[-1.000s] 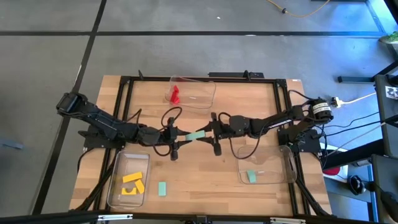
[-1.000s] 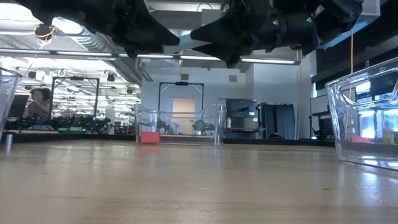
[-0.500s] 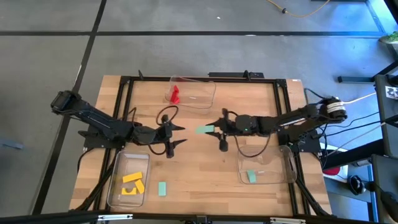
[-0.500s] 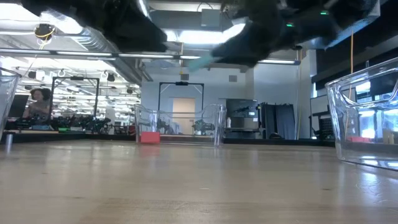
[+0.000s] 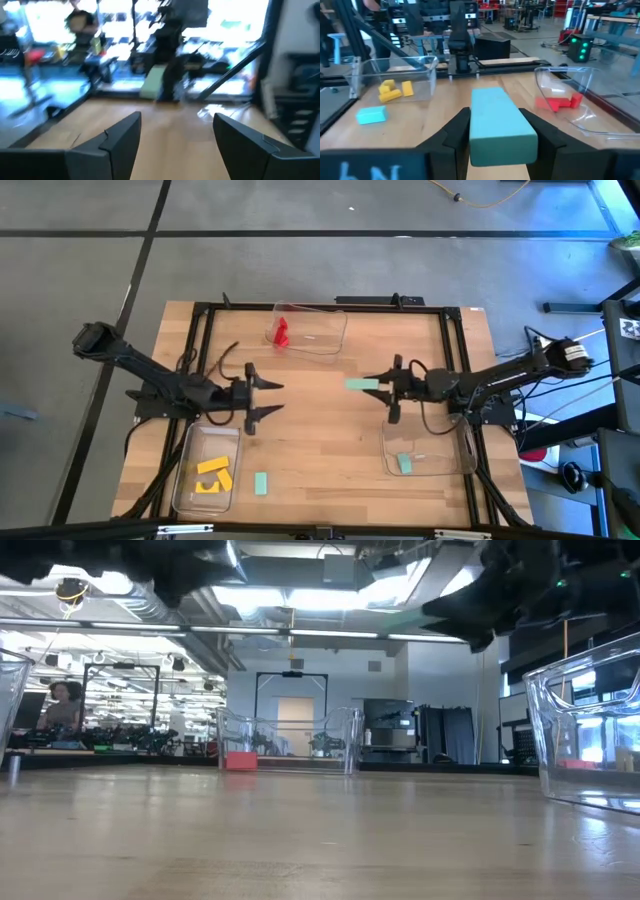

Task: Sort & place blocks by color
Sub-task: Put the top blue block into the bottom right transparent bin

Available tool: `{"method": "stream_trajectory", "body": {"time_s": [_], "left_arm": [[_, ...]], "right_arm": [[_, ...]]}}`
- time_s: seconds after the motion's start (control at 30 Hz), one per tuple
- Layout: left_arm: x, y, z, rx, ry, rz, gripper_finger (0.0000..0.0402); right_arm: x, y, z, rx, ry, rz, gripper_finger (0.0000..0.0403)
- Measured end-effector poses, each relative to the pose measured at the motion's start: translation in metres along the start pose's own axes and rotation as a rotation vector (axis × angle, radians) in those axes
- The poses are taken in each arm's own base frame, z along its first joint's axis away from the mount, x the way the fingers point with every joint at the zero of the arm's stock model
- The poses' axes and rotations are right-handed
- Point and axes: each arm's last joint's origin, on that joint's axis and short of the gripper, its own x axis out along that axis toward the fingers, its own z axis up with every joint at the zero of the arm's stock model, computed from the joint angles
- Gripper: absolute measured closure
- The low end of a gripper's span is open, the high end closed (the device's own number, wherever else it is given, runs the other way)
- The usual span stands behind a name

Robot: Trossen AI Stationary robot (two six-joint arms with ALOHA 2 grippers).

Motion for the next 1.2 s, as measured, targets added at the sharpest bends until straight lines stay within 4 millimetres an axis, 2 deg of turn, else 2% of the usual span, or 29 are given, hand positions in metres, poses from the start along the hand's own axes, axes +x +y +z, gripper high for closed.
{"method": "stream_trajectory", "body": {"time_s": [0.17,0.37,0.53,0.67,0.77,0.93,1.07,1.2], "left_arm": [[-0.002,-0.001,-0.002,0.028,-0.024,-0.072,0.0162],[-0.002,0.001,-0.003,0.031,-0.018,-0.027,0.0165],[-0.002,0.001,-0.003,0.031,-0.018,-0.026,0.0165],[-0.002,0.001,-0.003,0.030,-0.020,-0.025,0.0165],[-0.002,0.001,-0.003,0.031,-0.021,-0.025,0.0165],[-0.002,0.001,-0.002,0.101,-0.026,-0.023,0.0165],[-0.002,0.001,0.000,0.142,-0.047,-0.008,0.0166],[-0.002,0.002,0.004,0.160,-0.077,0.013,0.0166]], "right_arm": [[-0.003,0.016,0.012,0.005,0.057,0.074,0.0269],[-0.013,0.051,0.038,0.101,0.440,0.134,0.0269],[-0.038,0.086,0.065,0.229,0.718,0.119,0.0269],[-0.060,0.113,0.073,0.324,0.892,0.055,0.0269],[-0.075,0.130,0.068,0.388,1.019,-0.026,0.0269],[-0.090,0.153,0.047,0.454,1.264,-0.203,0.0269],[-0.096,0.155,0.029,0.387,1.453,-0.394,0.0269],[-0.095,0.154,0.016,0.299,1.545,-0.535,0.0269]]}}
